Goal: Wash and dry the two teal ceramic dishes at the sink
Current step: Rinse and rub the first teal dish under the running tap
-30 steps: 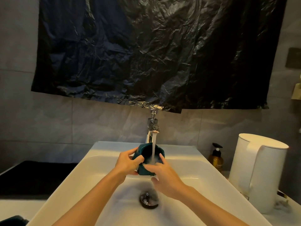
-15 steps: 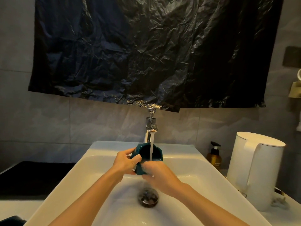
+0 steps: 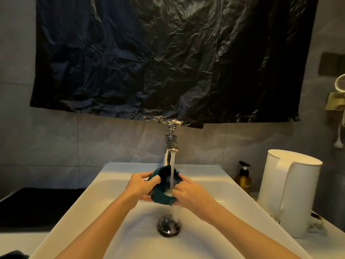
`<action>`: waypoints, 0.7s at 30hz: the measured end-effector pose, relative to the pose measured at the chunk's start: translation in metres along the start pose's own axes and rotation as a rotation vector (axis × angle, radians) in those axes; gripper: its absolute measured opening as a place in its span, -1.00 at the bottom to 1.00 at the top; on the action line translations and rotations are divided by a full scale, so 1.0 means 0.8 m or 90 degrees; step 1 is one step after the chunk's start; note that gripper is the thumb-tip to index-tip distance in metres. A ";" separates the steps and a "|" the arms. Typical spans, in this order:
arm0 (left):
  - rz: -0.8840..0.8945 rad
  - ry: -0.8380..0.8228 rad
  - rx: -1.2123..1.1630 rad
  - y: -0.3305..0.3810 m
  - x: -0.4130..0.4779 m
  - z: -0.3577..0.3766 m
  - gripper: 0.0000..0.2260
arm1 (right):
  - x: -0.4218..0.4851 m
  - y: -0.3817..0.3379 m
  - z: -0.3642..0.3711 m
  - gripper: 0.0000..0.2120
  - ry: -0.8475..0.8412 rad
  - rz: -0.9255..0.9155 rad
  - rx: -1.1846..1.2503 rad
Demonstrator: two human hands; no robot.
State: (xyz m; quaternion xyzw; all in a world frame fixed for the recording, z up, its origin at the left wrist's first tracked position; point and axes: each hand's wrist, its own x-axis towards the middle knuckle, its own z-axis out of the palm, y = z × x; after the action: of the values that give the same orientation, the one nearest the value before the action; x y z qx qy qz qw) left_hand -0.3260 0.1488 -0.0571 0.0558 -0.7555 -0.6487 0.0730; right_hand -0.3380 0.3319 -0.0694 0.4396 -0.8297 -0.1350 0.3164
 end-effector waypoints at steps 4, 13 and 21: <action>0.011 0.005 -0.020 -0.002 -0.001 0.010 -0.68 | 0.008 -0.013 -0.003 -0.81 -0.044 -0.029 0.049; 0.041 0.018 -0.104 -0.001 -0.006 0.019 -0.68 | 0.005 -0.022 -0.014 -0.88 0.042 0.064 0.185; 0.056 0.012 -0.074 -0.001 -0.008 0.021 -0.63 | 0.006 -0.043 -0.011 -0.79 0.021 0.174 0.314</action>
State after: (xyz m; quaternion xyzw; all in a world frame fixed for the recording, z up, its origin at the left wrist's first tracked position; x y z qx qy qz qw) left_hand -0.3230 0.1659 -0.0602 0.0244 -0.7175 -0.6872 0.1115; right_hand -0.3123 0.3090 -0.0780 0.3898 -0.8838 0.1221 0.2283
